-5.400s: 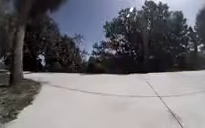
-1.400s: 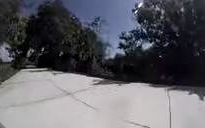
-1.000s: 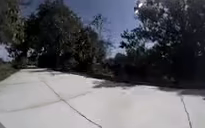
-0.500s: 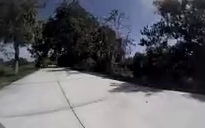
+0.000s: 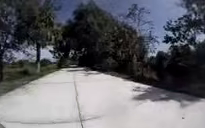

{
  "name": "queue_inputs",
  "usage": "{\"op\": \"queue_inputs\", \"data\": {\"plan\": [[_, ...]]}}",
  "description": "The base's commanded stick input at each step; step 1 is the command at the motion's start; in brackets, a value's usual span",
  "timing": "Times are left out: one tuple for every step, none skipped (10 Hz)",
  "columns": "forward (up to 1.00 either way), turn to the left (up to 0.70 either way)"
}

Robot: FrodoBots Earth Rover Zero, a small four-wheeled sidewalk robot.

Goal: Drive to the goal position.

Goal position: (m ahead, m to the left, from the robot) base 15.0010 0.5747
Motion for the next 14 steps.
{"op": "queue_inputs", "data": {"plan": [[0.70,0.00],[0.70,0.00],[0.70,0.00],[0.70,0.08],[0.70,0.30],[0.70,0.35],[0.70,0.35],[0.70,0.35],[0.70,0.35],[0.70,0.35],[0.70,0.35],[0.70,0.28],[0.70,0.00],[0.70,0.00]]}}
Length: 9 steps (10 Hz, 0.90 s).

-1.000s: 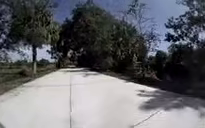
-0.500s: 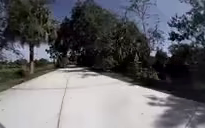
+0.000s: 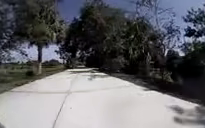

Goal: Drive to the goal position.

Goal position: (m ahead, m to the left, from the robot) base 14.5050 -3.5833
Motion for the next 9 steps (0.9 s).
{"op": "queue_inputs", "data": {"plan": [[0.70,0.00],[0.70,0.00],[0.70,0.00],[0.70,0.00],[0.70,0.00],[0.70,0.00],[0.70,0.00],[0.70,0.00],[0.70,0.00]]}}
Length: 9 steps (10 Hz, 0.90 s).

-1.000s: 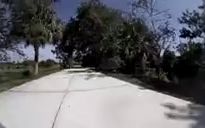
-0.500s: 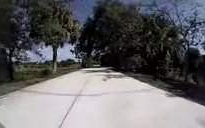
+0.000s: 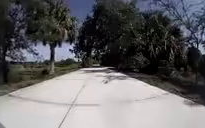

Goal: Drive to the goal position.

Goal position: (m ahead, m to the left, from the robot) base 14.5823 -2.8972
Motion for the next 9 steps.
{"op": "queue_inputs", "data": {"plan": [[0.70,0.00],[0.74,0.00],[0.85,0.00],[0.85,0.00],[0.85,0.00],[0.85,0.00],[0.85,0.00],[0.85,0.00],[0.85,0.00]]}}
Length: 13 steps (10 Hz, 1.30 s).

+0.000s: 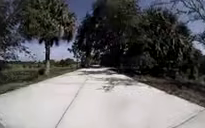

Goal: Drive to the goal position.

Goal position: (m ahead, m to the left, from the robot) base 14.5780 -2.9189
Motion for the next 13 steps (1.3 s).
{"op": "queue_inputs", "data": {"plan": [[0.85,0.00],[0.85,0.00],[0.85,0.00],[0.85,0.00],[0.85,0.00],[0.85,0.00],[0.85,0.00],[0.85,0.00],[0.85,0.00],[0.85,0.00],[0.85,0.00],[0.85,0.00],[0.85,0.00]]}}
